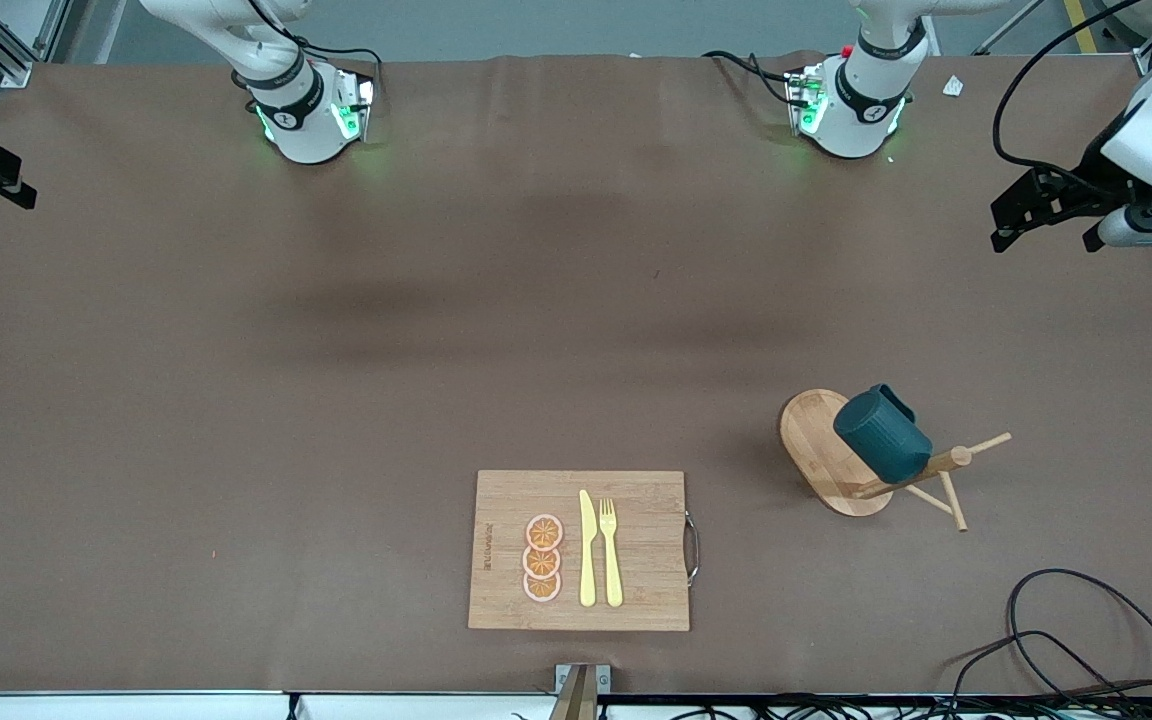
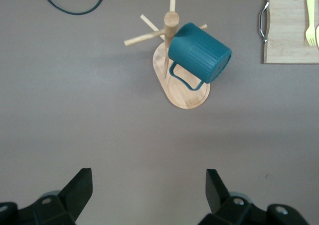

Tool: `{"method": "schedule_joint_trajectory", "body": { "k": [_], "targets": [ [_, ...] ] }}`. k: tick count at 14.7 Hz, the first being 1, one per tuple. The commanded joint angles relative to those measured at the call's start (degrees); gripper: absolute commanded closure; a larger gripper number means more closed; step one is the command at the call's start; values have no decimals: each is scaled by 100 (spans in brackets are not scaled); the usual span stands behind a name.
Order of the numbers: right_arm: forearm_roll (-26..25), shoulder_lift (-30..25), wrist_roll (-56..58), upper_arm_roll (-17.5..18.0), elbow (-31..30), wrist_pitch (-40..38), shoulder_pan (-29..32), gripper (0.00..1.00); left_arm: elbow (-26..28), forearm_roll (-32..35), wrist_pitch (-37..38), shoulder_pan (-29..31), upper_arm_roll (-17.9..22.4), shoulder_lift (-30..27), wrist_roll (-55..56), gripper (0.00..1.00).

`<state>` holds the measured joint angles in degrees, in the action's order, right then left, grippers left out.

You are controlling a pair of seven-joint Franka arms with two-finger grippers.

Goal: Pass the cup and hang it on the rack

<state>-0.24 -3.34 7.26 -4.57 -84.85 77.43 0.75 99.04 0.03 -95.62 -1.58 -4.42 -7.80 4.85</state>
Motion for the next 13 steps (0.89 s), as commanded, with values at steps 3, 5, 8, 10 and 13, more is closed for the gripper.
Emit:
{"method": "schedule_joint_trajectory", "body": {
  "k": [3,5,8,10,13],
  "targets": [
    [50,-141,-22,35,-146,44,30,0,-271,-29,-36,-62,3,155,-54,0],
    [50,-141,-14,35,-146,44,30,0,-280,-11,-36,-80,3,269,-10,0],
    [50,-141,-14,35,-146,44,22,0,-280,-11,-36,-62,3,279,-62,0],
    [41,-132,-5,35,-146,44,22,0,-280,-11,-36,-27,3,287,-80,0],
    [41,-132,-5,35,-146,44,30,0,-306,-3,-27,-53,3,305,-63,0]
  ]
}}
